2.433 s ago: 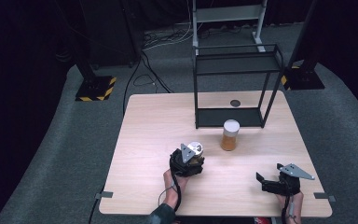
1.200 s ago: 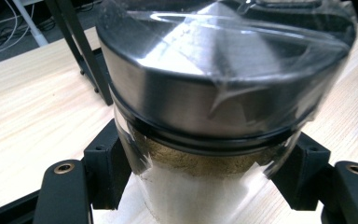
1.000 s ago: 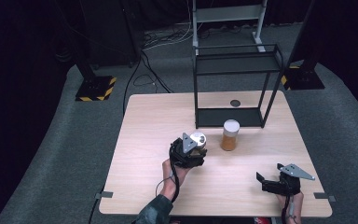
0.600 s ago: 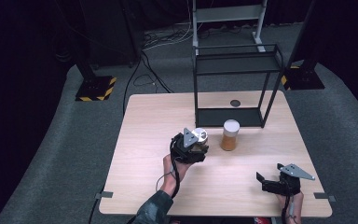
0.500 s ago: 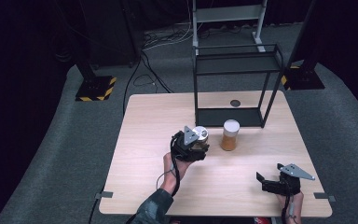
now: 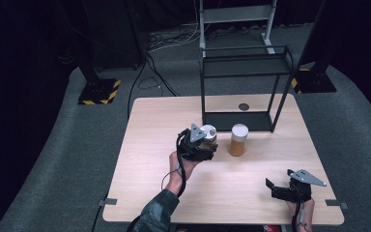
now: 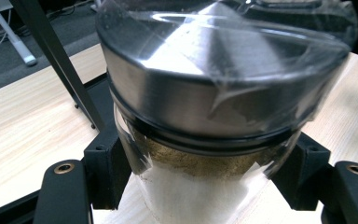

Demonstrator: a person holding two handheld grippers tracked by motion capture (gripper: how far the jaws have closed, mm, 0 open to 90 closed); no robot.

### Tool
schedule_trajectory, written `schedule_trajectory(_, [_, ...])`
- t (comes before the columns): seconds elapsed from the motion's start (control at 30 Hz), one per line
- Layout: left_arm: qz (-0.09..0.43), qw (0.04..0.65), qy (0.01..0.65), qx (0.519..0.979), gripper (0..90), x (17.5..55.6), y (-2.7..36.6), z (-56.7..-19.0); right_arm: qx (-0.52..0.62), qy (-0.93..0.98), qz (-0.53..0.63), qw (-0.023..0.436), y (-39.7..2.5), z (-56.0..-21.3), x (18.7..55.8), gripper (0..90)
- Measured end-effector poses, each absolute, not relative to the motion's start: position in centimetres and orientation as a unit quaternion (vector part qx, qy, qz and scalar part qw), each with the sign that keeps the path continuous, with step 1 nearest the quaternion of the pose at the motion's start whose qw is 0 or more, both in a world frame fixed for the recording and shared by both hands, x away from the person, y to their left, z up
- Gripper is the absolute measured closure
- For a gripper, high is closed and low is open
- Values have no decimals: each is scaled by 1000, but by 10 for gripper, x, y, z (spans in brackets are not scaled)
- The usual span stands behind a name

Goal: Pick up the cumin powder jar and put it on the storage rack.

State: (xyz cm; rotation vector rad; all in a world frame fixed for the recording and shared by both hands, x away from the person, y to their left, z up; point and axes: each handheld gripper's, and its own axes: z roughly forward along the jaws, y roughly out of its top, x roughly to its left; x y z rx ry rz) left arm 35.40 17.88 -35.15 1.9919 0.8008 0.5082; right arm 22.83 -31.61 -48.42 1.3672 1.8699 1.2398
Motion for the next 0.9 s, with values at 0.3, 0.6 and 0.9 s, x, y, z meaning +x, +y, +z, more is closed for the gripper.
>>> schedule_trajectory(0.3, [208, 457, 319, 804, 299, 360, 180, -338, 504, 687, 457, 254, -316, -484, 228, 0])
schedule_trajectory(0.6, [210, 466, 313, 800, 299, 367, 179, -324, 505, 687, 457, 253, -316, -484, 228, 0])
schedule_trajectory(0.9, [208, 464, 312, 802, 300, 373, 178, -316, 505, 688, 456, 253, -316, -484, 229, 0])
